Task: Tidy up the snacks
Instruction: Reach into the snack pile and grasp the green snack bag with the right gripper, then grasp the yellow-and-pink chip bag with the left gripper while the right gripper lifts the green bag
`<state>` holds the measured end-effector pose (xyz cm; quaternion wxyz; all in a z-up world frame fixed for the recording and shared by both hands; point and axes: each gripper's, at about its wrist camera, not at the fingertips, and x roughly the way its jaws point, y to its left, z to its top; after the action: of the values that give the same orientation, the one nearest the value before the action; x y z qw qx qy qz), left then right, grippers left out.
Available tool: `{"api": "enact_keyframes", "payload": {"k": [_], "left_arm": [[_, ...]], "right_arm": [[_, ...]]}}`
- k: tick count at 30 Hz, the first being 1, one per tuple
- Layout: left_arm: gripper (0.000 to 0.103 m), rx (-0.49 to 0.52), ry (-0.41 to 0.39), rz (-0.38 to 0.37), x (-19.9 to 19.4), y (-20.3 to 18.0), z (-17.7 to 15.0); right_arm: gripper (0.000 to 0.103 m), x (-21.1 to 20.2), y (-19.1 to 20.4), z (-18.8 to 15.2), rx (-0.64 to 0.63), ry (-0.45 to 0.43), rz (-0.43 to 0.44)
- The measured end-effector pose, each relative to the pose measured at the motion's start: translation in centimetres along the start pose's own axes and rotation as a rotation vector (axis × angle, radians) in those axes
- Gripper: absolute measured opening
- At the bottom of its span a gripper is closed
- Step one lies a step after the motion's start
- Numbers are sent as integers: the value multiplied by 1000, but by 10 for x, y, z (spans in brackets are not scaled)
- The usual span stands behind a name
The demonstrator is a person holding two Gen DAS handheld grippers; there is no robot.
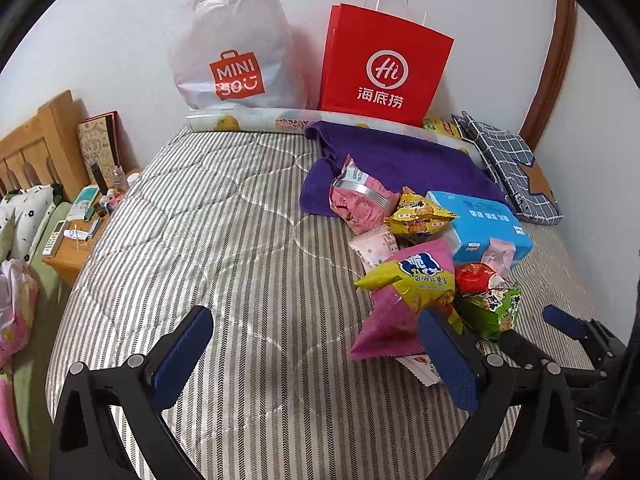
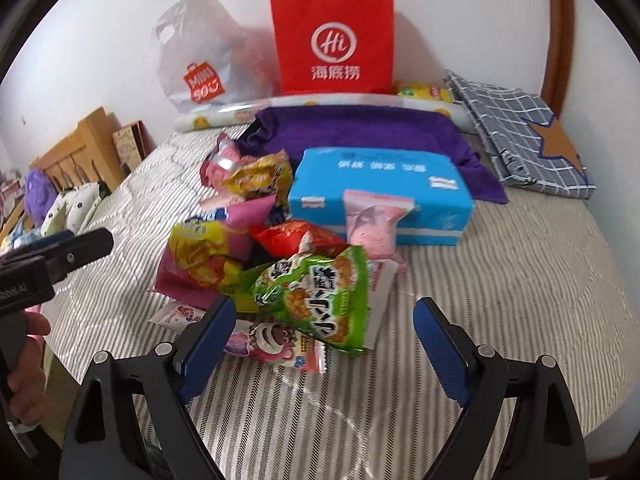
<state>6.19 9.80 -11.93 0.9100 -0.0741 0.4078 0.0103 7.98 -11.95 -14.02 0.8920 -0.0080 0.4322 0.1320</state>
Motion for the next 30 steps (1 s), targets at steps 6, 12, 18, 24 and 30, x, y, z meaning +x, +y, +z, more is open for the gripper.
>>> {"api": "enact_keyframes", "payload": {"k": [6, 12, 18, 24, 30], "left_arm": [[102, 6, 1, -37, 6, 2, -1], [102, 21, 18, -36, 12, -2, 1], [102, 46, 29, -48, 18, -14, 3], [102, 76, 51, -48, 26, -32, 6], [102, 94, 76, -43, 37, -48, 10]], "right_arm": [[90, 20, 7, -1, -14, 16, -19], [73, 25, 10, 1, -19, -28, -24], [71, 10, 2, 0, -30, -55, -18], [71, -12, -10, 0, -19, -90, -2], [71, -27, -37, -1, 20, -121, -23]]}}
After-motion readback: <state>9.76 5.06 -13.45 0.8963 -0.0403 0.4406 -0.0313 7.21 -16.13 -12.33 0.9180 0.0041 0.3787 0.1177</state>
